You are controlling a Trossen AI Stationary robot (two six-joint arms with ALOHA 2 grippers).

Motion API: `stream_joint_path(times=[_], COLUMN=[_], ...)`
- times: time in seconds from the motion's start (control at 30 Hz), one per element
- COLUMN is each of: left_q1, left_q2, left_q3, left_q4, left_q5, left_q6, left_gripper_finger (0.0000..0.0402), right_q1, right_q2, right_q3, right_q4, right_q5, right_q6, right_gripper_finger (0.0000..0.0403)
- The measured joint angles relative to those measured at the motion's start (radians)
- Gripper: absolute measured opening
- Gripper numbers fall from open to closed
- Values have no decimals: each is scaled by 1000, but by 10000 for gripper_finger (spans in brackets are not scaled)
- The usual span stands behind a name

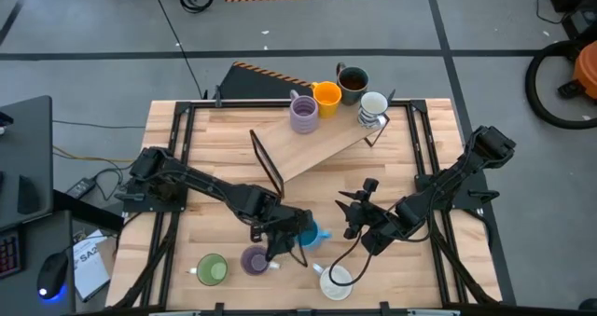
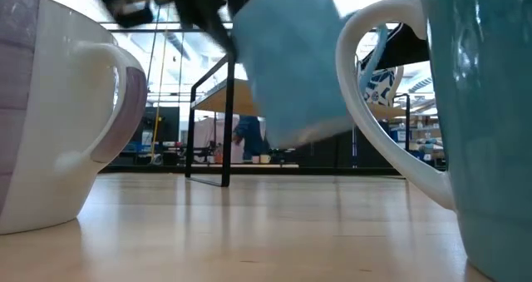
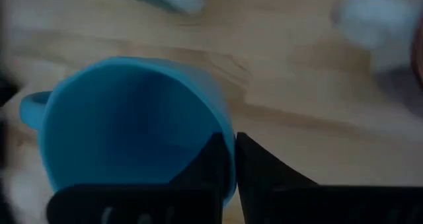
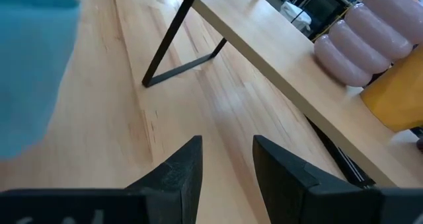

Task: Place coffee mugs
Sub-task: Put the light blue mug on the shelf

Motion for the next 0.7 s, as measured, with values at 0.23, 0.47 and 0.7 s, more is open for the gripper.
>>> stream_joint_path(times=[0.23, 0.47, 0.7], left_q1=[40, 90, 158], left_q2=[0, 0, -1], left_q3=[181, 323, 401], left_q4=[-81, -141, -234], left_q5=[30, 28, 25], left_q6=[-376, -664, -872], left_gripper_finger=[23, 23, 23], right_q1=[63, 68, 71], right_q2=[-38, -40, -41], right_q3=[1, 1, 1], right_q4=[-21, -81, -95], right_q5=[137, 180, 191], right_q6=[0, 49, 69], right_gripper_finger=[139, 139, 139])
